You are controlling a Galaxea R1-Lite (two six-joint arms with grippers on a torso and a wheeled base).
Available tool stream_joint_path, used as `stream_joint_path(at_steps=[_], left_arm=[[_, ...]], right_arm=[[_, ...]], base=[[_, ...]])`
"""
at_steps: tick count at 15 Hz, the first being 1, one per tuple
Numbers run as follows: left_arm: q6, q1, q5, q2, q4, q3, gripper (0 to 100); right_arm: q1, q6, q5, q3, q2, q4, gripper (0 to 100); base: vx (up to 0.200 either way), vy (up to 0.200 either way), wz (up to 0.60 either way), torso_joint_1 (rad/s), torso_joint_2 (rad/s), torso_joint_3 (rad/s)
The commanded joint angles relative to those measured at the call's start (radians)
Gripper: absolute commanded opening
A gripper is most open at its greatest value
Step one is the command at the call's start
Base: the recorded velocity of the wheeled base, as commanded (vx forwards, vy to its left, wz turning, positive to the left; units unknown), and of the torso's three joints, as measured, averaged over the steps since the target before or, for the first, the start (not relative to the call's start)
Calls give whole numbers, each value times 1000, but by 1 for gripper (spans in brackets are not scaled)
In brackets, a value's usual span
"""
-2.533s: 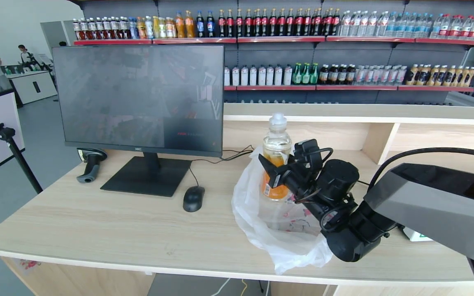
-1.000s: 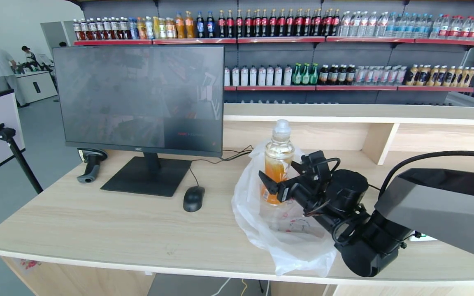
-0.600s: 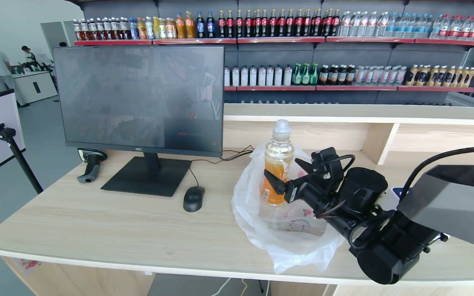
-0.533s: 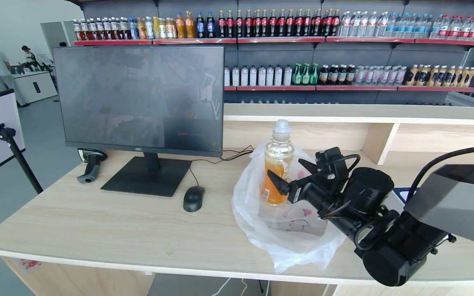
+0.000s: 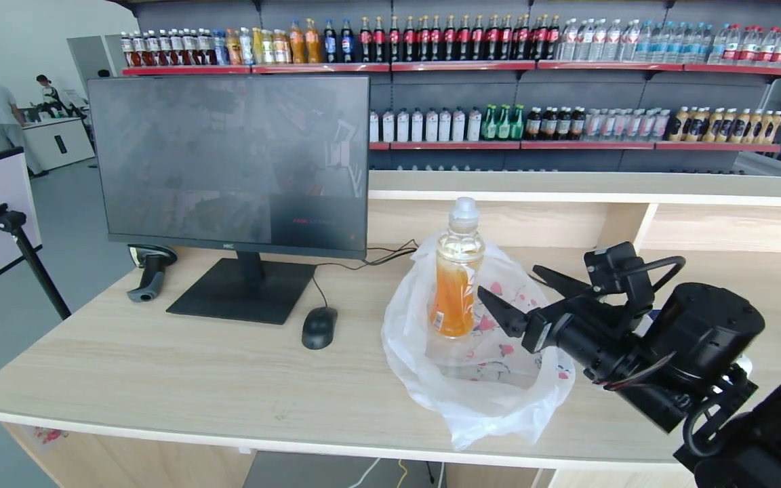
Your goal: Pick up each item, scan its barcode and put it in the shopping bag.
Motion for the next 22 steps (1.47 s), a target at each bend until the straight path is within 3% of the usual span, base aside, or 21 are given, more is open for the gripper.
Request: stream_joint_path(at_steps=[1, 3, 9, 14, 16, 22], left_arm=[[0, 0, 0, 0, 0, 0, 100], [-1, 0, 0, 0, 0, 0, 100], [2, 0, 0, 0, 0, 0, 100], [8, -2, 0, 0, 0, 0, 100], [45, -2, -3, 0, 2, 0, 100], [48, -2, -5, 0, 2, 0, 100]], right_arm=[[0, -7, 0, 86, -126, -1, 100], [0, -15, 0, 93, -159, -1, 100], [-1, -16, 0, 139, -233, -1, 100], [-1, -18, 0, 148, -242, -1, 100], [-1, -22, 0, 162, -247, -1, 100], [-1, -25, 0, 152, -245, -1, 100]], base=[[0, 0, 0, 0, 0, 0], [0, 0, 0, 0, 0, 0], [-200, 0, 0, 3, 4, 8], [0, 0, 0, 0, 0, 0], [0, -200, 0, 22, 2, -2], [0, -200, 0, 2, 4, 1]])
